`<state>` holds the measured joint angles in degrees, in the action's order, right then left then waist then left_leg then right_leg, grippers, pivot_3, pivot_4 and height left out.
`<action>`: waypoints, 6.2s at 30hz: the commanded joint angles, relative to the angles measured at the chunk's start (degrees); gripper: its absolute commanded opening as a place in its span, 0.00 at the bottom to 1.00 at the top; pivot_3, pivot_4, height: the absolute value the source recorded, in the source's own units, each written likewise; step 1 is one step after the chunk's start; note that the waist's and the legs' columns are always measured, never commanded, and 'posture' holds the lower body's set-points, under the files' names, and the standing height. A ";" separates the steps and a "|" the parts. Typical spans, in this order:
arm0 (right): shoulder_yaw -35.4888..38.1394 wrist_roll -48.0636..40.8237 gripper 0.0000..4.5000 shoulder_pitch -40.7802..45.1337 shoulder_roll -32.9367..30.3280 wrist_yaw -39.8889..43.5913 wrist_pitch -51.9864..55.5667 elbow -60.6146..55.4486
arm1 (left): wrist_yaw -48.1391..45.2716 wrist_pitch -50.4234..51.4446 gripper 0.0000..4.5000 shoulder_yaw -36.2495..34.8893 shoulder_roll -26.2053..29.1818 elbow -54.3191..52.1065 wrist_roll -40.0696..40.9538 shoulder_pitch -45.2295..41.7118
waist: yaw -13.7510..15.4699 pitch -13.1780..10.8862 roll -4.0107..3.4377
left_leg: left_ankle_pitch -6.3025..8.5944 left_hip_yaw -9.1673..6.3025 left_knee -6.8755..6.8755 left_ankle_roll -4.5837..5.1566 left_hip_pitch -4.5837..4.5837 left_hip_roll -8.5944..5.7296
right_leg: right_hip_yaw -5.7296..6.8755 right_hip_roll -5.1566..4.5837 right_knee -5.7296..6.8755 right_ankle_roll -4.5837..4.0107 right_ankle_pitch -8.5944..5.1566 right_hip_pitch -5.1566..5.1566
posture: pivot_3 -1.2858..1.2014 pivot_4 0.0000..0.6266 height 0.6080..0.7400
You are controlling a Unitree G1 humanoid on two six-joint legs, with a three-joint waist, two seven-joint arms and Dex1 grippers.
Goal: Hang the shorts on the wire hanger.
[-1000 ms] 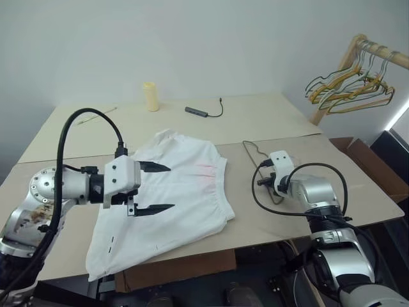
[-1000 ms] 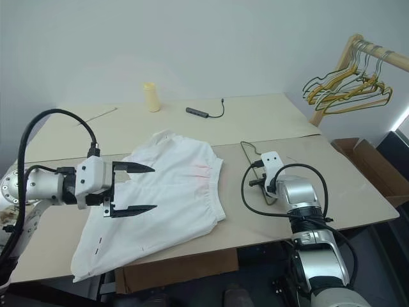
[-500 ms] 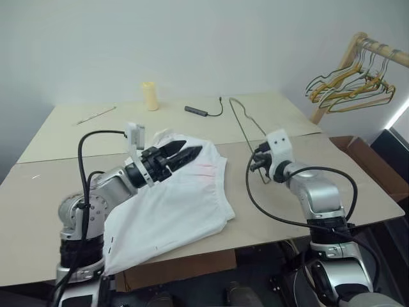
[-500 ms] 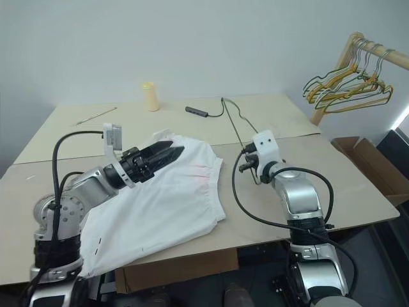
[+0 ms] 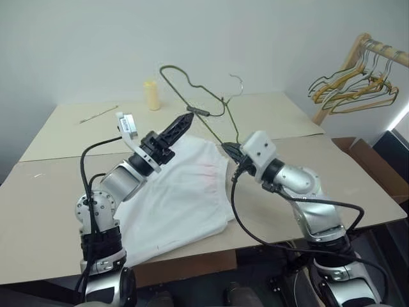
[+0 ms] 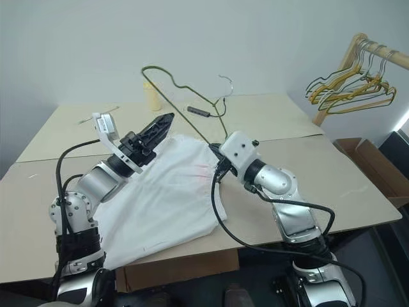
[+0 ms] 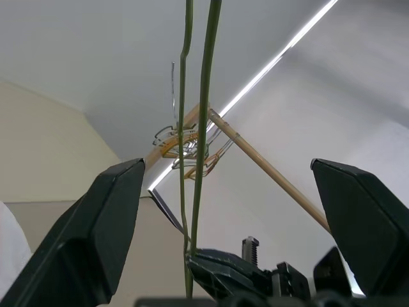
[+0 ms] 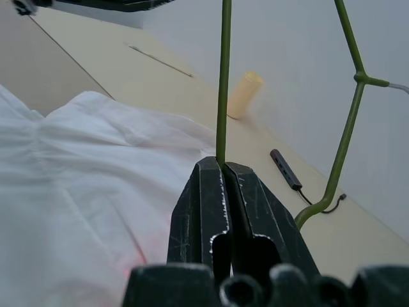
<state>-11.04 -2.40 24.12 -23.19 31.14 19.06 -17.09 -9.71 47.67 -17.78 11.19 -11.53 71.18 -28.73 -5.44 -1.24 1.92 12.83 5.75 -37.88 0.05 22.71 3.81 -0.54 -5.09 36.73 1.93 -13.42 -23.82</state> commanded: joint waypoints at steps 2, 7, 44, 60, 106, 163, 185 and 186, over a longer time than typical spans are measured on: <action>-0.46 1.99 0.00 -0.03 -0.68 0.14 -3.76 -1.95 | -0.94 -4.14 0.96 1.35 -1.04 -0.22 -2.89 -3.27 | 0.04 0.00 0.00 | 0.00 0.00 0.00 0.00 0.00 0.00 | 0.00 0.00 -0.02 0.00 0.00 0.01 | 0.49 0.00 1.00; -0.28 2.78 0.00 0.25 -0.18 -0.59 -3.73 -1.47 | 0.81 -6.30 0.66 -0.10 -3.48 1.35 -1.65 -4.23 | -0.02 0.00 0.00 | 0.00 0.00 0.00 0.00 0.00 0.00 | 0.00 -0.01 -0.06 0.00 0.00 0.02 | 0.49 0.00 1.00; 16.88 -43.27 0.95 7.78 -12.40 21.92 34.37 0.98 | -46.61 -6.12 0.00 -8.90 21.21 9.64 1.04 -2.78 | -0.17 -0.06 0.01 | 0.01 -0.06 0.02 0.01 0.13 0.09 | 0.16 0.01 -0.04 -0.10 -0.05 -0.14 | 0.49 0.00 1.00; 5.31 -45.09 0.95 14.96 -7.10 30.37 42.77 12.51 | -57.47 -5.29 0.00 -5.14 23.37 13.10 -2.89 -6.04 | -0.11 -0.07 0.01 | 0.01 -0.09 0.01 0.01 0.32 0.08 | 0.16 0.01 0.00 -0.08 -0.04 -0.29 | 0.49 0.00 1.00; 23.09 -57.01 0.00 5.45 -12.22 14.96 61.13 10.54 | -62.81 -25.26 0.99 10.52 34.95 11.68 -39.63 8.39 | 0.00 -0.08 -0.02 | 0.02 -0.09 0.00 0.01 0.51 0.08 | 0.26 -0.07 -0.07 -0.09 -0.05 -0.41 | 0.49 0.00 1.00; -18.45 -26.60 0.00 18.65 -27.41 60.28 49.40 57.71 | -60.46 -26.59 0.99 13.97 35.97 4.76 -43.75 10.88 | 2.51 -0.09 -0.03 | 0.01 0.00 -0.04 0.02 0.26 0.06 | 0.06 0.03 0.02 -0.05 -0.04 -0.33 | 0.52 0.00 1.00; -26.82 -26.12 0.00 36.78 -15.36 61.26 38.01 86.18 | -56.37 -26.73 0.99 12.23 37.09 0.30 -44.52 15.77 | 4.81 -0.12 -0.09 | 0.01 0.05 -0.05 0.02 0.26 0.08 | 0.05 0.06 0.21 -0.13 0.00 -0.41 | 0.55 0.00 1.00; -24.83 -24.99 0.00 37.32 -14.77 61.01 37.41 87.80 | -56.26 -26.73 0.99 12.29 37.05 0.22 -44.53 15.76 | 4.89 -0.12 -0.09 | 0.01 0.05 -0.06 0.02 0.26 0.08 | 0.06 0.06 0.23 -0.13 0.00 -0.40 | 0.55 0.00 1.00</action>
<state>-40.22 -29.18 58.85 -37.69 88.98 58.51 67.78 -66.38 21.44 -4.31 47.58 -9.89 26.78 -12.17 -0.56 -1.36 1.83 12.84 5.79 -37.94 0.06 22.99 3.89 -0.48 -5.03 36.96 1.80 -13.42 -24.23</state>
